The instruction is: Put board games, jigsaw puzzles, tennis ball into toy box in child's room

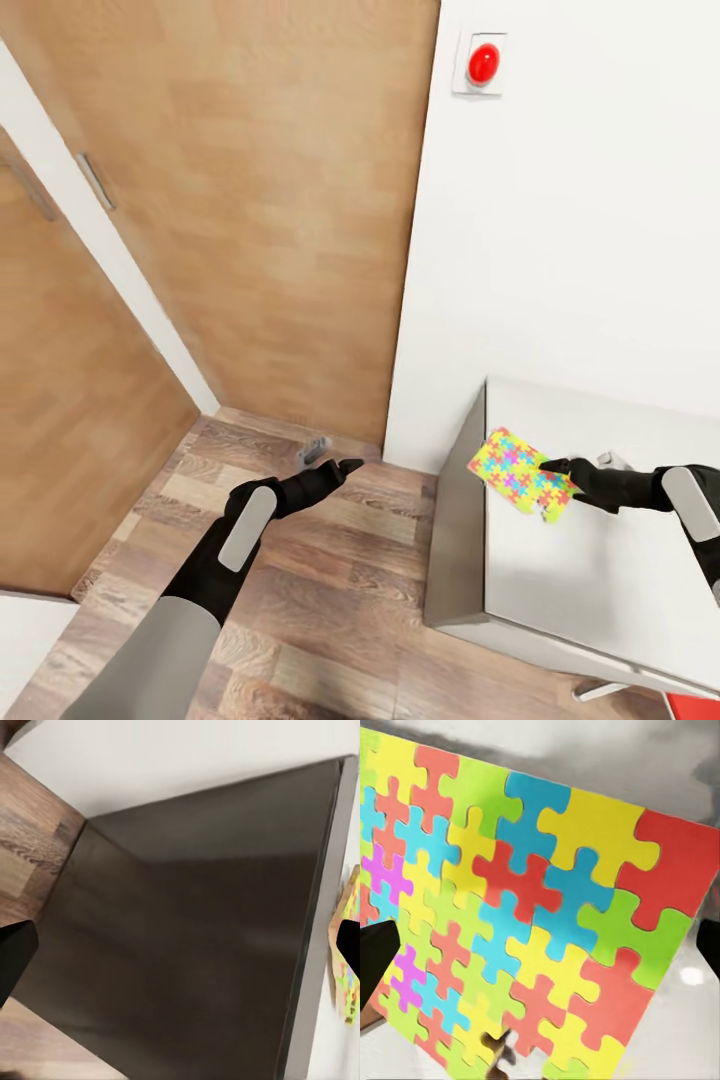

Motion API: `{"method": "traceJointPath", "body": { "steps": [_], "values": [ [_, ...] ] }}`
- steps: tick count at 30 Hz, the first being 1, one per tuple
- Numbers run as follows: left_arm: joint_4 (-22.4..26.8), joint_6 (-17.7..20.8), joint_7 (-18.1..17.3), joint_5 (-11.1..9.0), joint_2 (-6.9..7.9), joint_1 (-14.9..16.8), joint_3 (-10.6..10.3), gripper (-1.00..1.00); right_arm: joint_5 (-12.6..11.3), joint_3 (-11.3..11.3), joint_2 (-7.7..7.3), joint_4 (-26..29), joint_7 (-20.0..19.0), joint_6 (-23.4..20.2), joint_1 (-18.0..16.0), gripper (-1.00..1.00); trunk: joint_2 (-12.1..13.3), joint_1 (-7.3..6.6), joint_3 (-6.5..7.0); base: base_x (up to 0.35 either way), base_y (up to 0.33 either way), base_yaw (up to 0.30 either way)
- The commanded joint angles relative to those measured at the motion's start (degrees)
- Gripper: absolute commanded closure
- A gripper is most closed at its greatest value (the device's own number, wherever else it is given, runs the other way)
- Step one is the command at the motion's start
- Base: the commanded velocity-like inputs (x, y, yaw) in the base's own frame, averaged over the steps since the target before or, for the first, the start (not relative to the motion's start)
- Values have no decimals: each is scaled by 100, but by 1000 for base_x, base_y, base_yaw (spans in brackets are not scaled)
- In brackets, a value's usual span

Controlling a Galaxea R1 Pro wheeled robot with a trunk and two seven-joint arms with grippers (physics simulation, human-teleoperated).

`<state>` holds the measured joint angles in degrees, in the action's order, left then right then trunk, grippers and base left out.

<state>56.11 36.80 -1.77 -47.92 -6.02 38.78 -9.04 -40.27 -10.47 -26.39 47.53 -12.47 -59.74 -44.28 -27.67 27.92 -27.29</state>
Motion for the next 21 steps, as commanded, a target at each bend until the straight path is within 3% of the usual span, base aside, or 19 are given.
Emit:
{"method": "traceJointPath", "body": {
  "steps": [1, 8, 21],
  "values": [
    [-4, 21, -16, 5, -4, 7, 2, -100, 2, -19, 9, 2, -45, -26, 5, -100, -6, 50, -9, 0, 0, 261],
    [-4, 22, -16, 3, -4, 7, -1, -100, 2, -25, 0, 2, -45, -26, 7, -100, -6, 50, -9, 0, 0, 179],
    [-4, 29, -16, -4, -4, 7, -1, -100, 1, -34, -14, 1, -45, -26, 7, -100, -6, 50, -9, 0, 0, 26]
  ]
}}
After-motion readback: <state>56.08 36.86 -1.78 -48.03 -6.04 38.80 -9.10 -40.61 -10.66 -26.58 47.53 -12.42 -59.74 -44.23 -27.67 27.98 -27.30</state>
